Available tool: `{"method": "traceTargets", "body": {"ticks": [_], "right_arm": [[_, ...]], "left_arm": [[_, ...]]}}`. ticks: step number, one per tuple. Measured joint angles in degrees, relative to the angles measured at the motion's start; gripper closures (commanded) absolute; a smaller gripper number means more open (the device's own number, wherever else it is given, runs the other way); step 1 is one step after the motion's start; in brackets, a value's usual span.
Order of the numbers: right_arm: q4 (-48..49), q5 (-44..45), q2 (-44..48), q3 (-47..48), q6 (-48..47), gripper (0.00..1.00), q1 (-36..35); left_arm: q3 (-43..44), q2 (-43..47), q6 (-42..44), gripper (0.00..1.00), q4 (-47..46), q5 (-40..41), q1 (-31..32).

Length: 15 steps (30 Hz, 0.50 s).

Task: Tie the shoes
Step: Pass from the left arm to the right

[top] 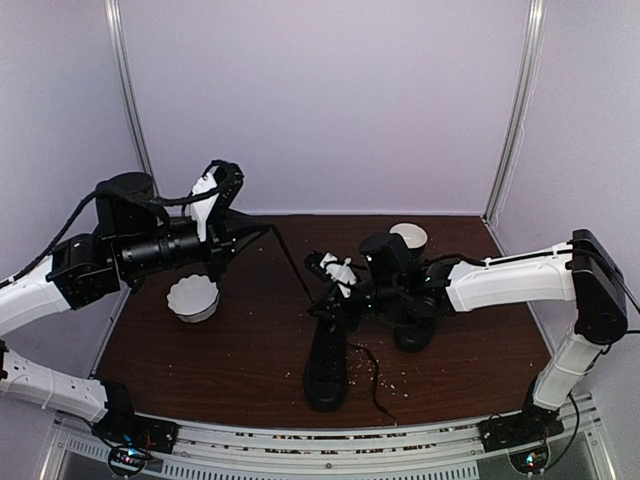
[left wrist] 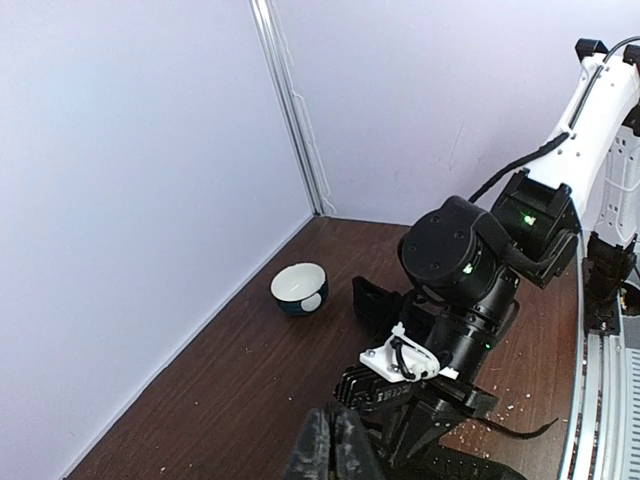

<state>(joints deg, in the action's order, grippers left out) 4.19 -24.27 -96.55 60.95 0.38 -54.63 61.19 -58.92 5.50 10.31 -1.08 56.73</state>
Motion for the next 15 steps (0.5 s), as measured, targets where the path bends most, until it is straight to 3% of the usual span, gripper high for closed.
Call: {"method": "traceTargets", "body": {"ticks": [2,9,15], "right_arm": [[0.52,0.24,0.00,0.00,0.24,1.00,0.00],[0.66,1.20,0.35,-0.74,1.77,1.00,0.04],[0.57,1.64,3.93,-4.44,5.16,1.00,0.37]], "left_arm": [[-0.04,0.39,0.04,1.00,0.00,0.26,0.00],[-2.47,2.34,-0.94,1.00,0.28,6.05,0.00],[-13.94,-2.89,-5.97,1.00,-0.17,10.27,-0.15]]}}
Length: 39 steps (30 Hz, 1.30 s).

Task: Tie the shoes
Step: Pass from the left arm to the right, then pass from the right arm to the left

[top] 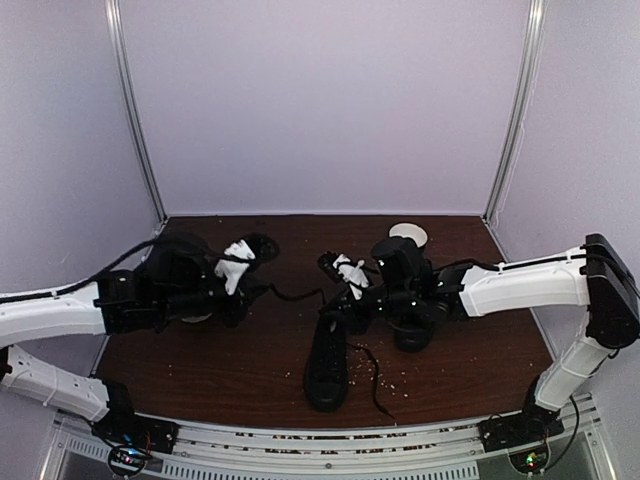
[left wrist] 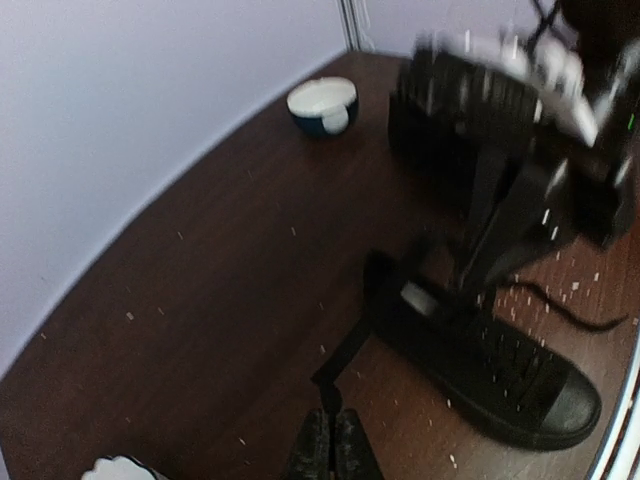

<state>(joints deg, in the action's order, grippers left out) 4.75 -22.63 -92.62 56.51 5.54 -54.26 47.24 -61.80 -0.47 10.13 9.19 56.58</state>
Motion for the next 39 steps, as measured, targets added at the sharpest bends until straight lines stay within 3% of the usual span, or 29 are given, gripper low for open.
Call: {"method": "traceTargets", "body": {"ticks": [5,6,9,10,17,21,27,30,34,39], "right_arm": [[1.25,-0.04,1.60,-2.60,3.50,1.00,0.02],[1.38,-0.04,1.60,-3.10,4.24,1.00,0.02],[1.53,-0.07,1.60,-4.13,5.81,1.00,0.02],[1.55,-0.07,1.60,-4.35,6.49,1.00,0.02],[3.32,-0.37,1.60,-4.76,10.27,1.00,0.02],[4.92,-0.52,1.60,-5.11,12.92,1.00,0.02],[7.17,-0.50,1.49,-5.57,16.46,1.00,0.02],[8.13,-0.50,1.42,-5.90,17.62,1.00,0.02],[8.81,-0.46,1.42,-6.60,18.47,1.00,0.02],[9.16,-0.48,1.42,-7.06,18.75,1.00,0.02]], "left_arm": [[-9.05,-11.63,-2.01,1.00,-1.20,-0.42,2.43],[-9.18,-14.62,-1.77,0.96,-1.55,-0.48,3.93],[-8.61,-20.72,-0.31,0.59,-3.98,-0.72,8.17],[-8.11,-22.47,-0.13,0.52,-4.55,-1.09,9.42],[-8.33,-22.03,-2.10,0.28,-14.36,-1.90,10.49],[-8.11,-21.07,-5.18,0.28,-21.49,-0.04,10.49],[-1.99,-28.68,-9.79,0.27,-23.37,6.01,10.49],[-0.35,-31.47,-11.02,0.31,-22.05,7.56,10.49],[2.95,-34.75,-12.07,0.45,-20.11,8.74,10.49],[4.20,-35.41,-12.50,0.78,-19.21,8.44,10.25]]}}
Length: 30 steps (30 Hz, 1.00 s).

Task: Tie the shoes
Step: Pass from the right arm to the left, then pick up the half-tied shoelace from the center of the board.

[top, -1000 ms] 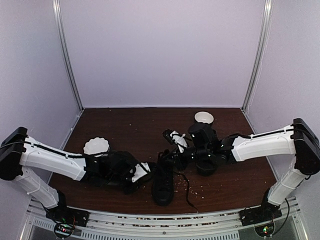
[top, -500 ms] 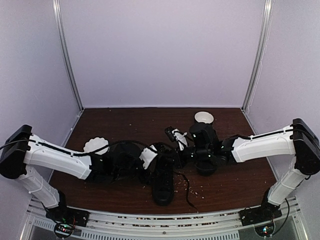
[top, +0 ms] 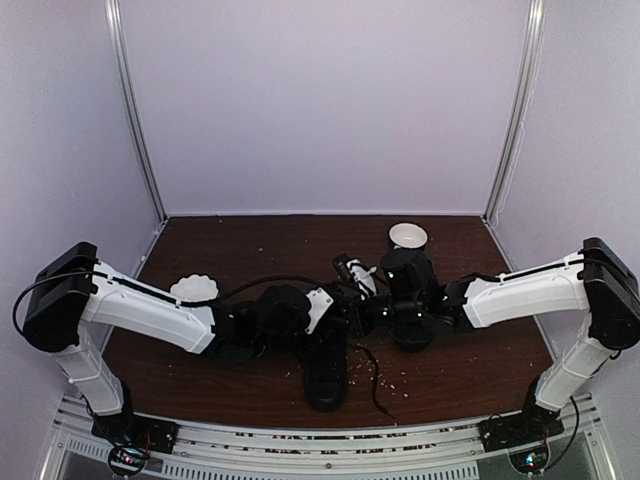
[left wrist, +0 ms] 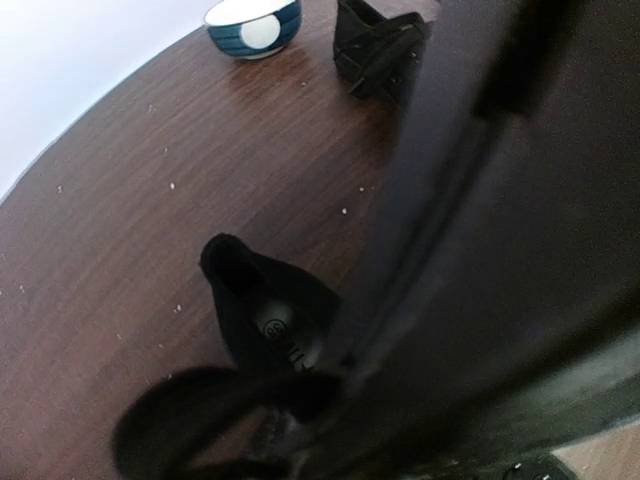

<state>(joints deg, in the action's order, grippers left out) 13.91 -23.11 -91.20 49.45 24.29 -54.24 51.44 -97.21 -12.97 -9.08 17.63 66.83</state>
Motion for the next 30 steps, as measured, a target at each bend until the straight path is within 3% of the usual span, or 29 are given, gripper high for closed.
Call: {"method": "traceTargets", "body": {"ticks": [5,12,14,17,26,30], "right_arm": [[0.04,0.00,0.00,0.00,-0.07,1.00,0.00],[-0.13,0.02,0.00,0.00,-0.09,1.00,0.00],[-0.55,0.02,0.00,0.00,-0.20,0.85,0.00],[-2.93,0.85,0.13,0.35,-0.98,0.70,0.00],[-21.44,11.91,12.35,-1.44,-1.81,0.52,-0.66],[-28.89,16.68,14.95,-4.42,0.15,0.42,-5.40]], "left_arm": [[0.00,0.00,-0.37,1.00,0.07,-1.18,-0.92],[-1.25,0.48,-0.66,1.00,-1.36,-3.56,-2.25],[-1.33,0.55,-0.66,1.00,-1.60,-4.02,-2.29],[-1.55,0.68,-0.66,1.00,-1.84,-4.48,-2.29],[-2.32,1.11,-0.57,1.00,-2.64,-4.90,-2.29],[-2.32,1.11,-0.42,1.00,-2.93,-5.07,-2.29]]}}
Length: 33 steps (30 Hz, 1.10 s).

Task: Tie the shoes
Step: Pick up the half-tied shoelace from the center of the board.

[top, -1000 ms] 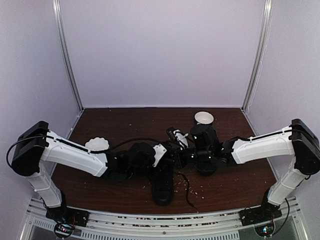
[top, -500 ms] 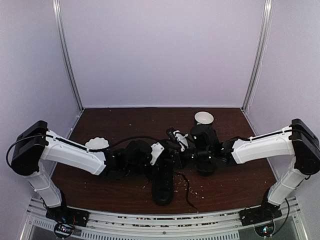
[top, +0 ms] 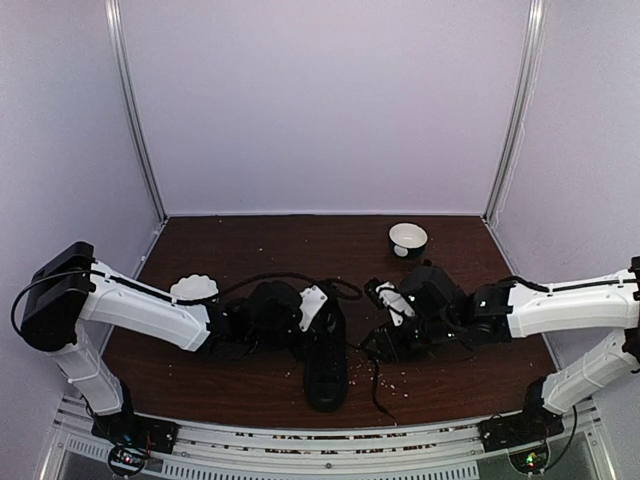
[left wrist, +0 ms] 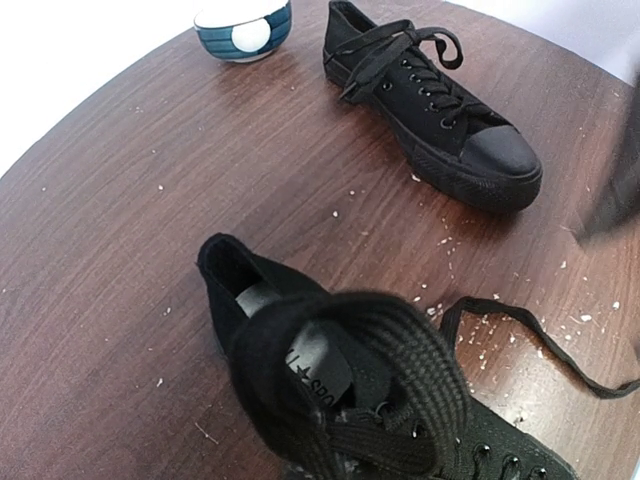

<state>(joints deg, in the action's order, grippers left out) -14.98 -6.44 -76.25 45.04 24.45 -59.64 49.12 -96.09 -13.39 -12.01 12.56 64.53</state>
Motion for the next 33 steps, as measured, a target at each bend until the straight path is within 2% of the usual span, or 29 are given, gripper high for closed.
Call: {"method": "traceTargets", "body": {"ticks": [3,7,14,19,23,27,30,33], "right_arm": [[-6.19,1.16,-1.66,-0.68,1.92,0.35,-5.33],[-10.73,1.18,-4.33,-0.61,4.39,0.35,-10.19],[-13.73,0.22,-11.52,-0.22,5.79,0.62,-13.73],[-14.01,0.24,-11.74,-0.20,5.95,1.00,-13.77],[-15.37,0.90,-11.58,-0.26,5.90,1.00,-13.38],[-17.00,1.20,-7.54,-0.44,4.76,1.00,-8.61],[-16.20,-0.24,-2.49,0.22,2.45,1.00,-0.11],[-13.99,-3.48,-1.57,4.07,0.22,1.00,7.61]], "left_arm": [[0.00,0.00,0.04,1.00,0.00,-0.15,0.00],[0.00,0.00,0.11,1.00,0.00,-0.33,0.00],[0.00,0.00,0.20,1.00,0.00,-0.55,0.00],[0.00,0.00,0.20,1.00,0.00,-0.76,0.00],[0.00,0.00,0.20,1.00,0.00,-0.83,0.00],[0.00,0.00,0.20,1.00,0.00,-0.85,0.00],[0.00,0.00,0.20,1.00,0.00,-0.85,0.00],[-0.04,0.00,0.20,1.00,-0.02,-0.83,0.00]]}}
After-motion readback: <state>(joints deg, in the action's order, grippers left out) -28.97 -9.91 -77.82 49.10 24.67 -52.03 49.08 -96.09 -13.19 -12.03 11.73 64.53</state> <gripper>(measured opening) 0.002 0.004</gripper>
